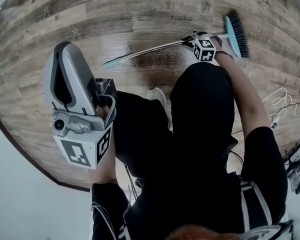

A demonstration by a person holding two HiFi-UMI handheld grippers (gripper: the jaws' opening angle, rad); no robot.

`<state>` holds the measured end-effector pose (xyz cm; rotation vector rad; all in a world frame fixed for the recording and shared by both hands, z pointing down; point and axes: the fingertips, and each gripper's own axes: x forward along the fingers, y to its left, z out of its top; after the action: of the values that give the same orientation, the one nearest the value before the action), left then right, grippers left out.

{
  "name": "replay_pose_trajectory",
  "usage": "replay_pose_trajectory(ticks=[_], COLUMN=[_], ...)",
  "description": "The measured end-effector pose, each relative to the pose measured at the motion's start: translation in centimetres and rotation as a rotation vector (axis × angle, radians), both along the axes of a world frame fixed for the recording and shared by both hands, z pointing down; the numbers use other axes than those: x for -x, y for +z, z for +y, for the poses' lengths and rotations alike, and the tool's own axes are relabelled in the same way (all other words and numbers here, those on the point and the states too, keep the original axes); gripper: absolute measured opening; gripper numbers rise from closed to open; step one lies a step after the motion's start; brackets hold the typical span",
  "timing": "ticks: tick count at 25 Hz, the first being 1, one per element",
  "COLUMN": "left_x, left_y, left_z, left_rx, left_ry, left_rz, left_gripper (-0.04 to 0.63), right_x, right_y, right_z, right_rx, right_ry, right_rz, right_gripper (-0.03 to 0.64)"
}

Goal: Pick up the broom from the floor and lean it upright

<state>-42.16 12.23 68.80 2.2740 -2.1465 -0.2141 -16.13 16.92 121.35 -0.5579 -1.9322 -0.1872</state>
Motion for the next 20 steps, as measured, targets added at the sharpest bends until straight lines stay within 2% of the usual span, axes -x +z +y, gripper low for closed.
replay_pose_trajectory(ticks=[2, 4, 8, 15, 16, 20], left_x=[0.0, 0.2, -0.1, -1.0, -1.2, -2.6], left_y=[-0.1, -0.2, -0.3, 0.3, 0.4, 1.6], left_z=[0.3, 0.4, 0.1, -0.6, -0.8, -1.4], left_rx=[0.004, 0.005, -0.004, 0.01, 0.013, 0.06], left_ry=[-0.003, -0.006, 0.002, 0.011, 0.014, 0.047], left_rz=[-0.03, -0.037, -0.001, 0.011, -0.014, -0.194], left_gripper=[0.02, 0.018, 0.019, 0.019, 0.02, 0.02], right_x=[0.1, 0.3, 0.7, 1.0, 1.0, 0.9], right_y=[-0.1, -0.5, -1.8, -5.5, -6.0, -8.5], right_z=[-0.3, -1.1, -4.0, -9.3, -9.8, -11.8], right_rx=[0.004, 0.007, 0.018, 0.044, 0.044, 0.055], right_ry=[-0.007, 0.036, 0.175, 0.435, 0.458, 0.559], right_rz=[0.013, 0.001, -0.047, -0.171, -0.193, -0.297], right_gripper=[0.086, 0.084, 0.084, 0.083, 0.083, 0.083])
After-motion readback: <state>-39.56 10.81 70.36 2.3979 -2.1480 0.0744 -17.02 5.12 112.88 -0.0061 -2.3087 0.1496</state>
